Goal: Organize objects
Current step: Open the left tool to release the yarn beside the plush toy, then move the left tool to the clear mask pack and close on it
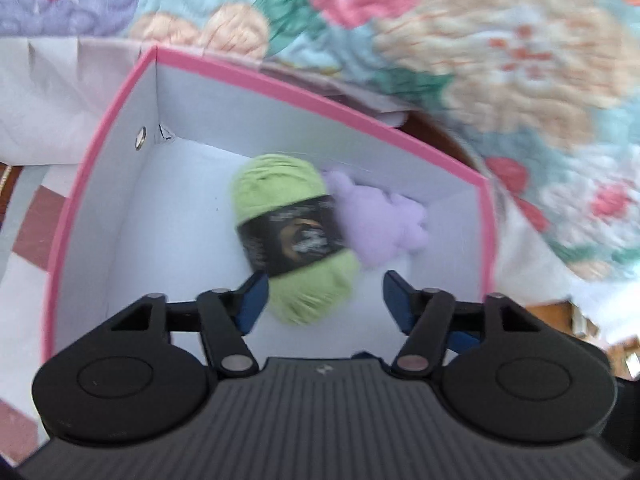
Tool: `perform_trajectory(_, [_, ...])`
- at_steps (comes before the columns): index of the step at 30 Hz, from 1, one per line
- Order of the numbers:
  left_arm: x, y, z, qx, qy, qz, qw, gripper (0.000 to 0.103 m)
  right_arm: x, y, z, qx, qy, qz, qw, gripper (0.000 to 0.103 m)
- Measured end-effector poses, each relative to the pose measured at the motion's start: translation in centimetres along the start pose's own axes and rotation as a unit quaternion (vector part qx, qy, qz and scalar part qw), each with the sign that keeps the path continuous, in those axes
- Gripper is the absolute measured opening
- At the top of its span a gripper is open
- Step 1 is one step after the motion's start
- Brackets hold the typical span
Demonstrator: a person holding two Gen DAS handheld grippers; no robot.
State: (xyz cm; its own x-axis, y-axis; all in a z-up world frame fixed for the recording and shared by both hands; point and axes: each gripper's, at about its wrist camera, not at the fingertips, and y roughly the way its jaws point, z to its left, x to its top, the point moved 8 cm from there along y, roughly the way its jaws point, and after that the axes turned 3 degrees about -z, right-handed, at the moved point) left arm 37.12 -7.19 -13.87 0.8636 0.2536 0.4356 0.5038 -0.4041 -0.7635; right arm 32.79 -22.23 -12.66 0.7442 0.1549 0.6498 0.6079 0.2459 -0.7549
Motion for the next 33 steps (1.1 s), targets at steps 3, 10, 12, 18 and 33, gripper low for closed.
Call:
perform_trajectory(3, [-0.2, -3.5, -0.7, -0.004, 0.013, -0.002, 0.9999, 0.064, -0.4, -2.1, 0.4, 0.010, 0.043, -0.012, 0.999, 0.055])
perform_trajectory(10, [-1.4, -12.6, -1.2, 0.023, 0.060, -0.015, 0.9978, 0.064, 0.4, -9.1, 4.0, 0.034, 0.058, -0.047, 0.997, 0.057])
perform_trajectory(12, [-2.0, -14.8, -1.1, 0.029, 0.067, -0.016, 0.9972, 0.064, 0.8, -11.0, 5.1, 0.041, 0.054, -0.053, 0.996, 0.059])
perform_trajectory(18, [-4.3, -20.3, -1.0, 0.049, 0.096, -0.013, 0.9941, 0.065, 0.9, -15.6, 7.6, 0.037, 0.040, -0.051, 0.997, 0.061])
perform_trajectory(33, [-11.6, -27.0, -0.9, 0.042, 0.164, -0.017, 0.9854, 0.075, -3.4, -22.0, 13.5, 0.088, 0.001, -0.017, 0.996, 0.065])
